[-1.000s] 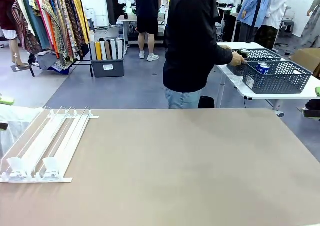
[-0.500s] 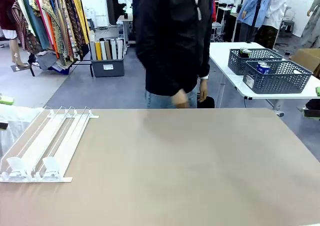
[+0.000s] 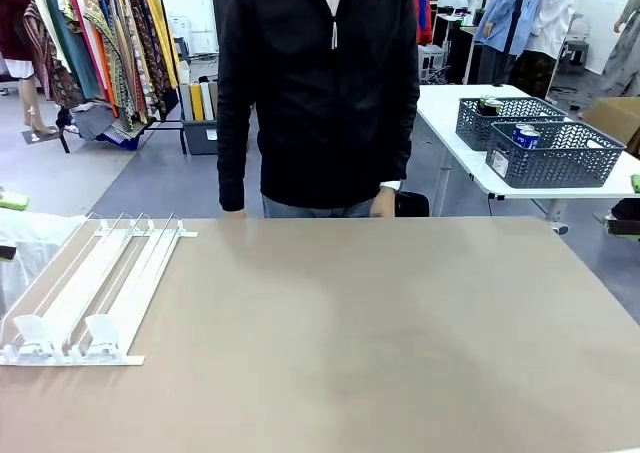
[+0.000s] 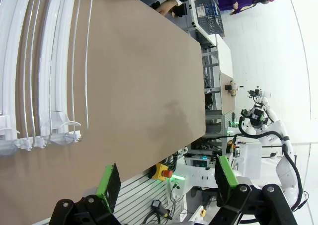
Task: Retrieve and store the cans from the dispenser.
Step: Pick up one can from the Automatic Can Dispenser and place it in the middle of the table.
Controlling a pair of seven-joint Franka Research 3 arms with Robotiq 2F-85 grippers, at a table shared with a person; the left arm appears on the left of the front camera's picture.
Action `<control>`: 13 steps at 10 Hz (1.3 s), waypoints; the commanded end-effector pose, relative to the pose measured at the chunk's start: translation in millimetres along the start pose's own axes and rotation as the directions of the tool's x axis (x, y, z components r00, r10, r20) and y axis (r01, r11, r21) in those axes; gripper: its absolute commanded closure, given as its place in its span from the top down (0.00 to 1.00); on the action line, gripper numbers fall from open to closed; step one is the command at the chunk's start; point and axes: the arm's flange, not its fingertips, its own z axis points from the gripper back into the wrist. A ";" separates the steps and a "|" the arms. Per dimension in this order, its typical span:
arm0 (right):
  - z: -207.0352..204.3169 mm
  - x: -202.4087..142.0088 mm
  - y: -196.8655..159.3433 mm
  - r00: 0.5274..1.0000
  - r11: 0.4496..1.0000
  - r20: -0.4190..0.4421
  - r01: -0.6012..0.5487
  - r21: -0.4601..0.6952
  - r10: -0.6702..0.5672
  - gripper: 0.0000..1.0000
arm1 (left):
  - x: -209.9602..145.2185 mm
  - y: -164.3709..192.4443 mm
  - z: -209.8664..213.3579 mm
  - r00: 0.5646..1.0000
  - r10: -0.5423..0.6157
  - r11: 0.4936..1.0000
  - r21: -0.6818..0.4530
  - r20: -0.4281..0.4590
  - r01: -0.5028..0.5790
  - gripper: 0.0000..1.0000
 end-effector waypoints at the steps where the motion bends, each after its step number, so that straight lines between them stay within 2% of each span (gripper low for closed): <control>1: -1.4 2.3 3.6 1.000 1.000 0.013 -0.008 0.018 0.008 1.00 | 0.8 -2.4 -0.3 1.000 -0.006 1.000 -0.023 0.010 0.006 1.00; 13: -1.4 2.3 3.6 1.000 1.000 0.013 -0.008 0.018 0.008 1.00 | 0.8 -2.4 -0.3 1.000 -0.006 1.000 -0.023 0.010 0.006 1.00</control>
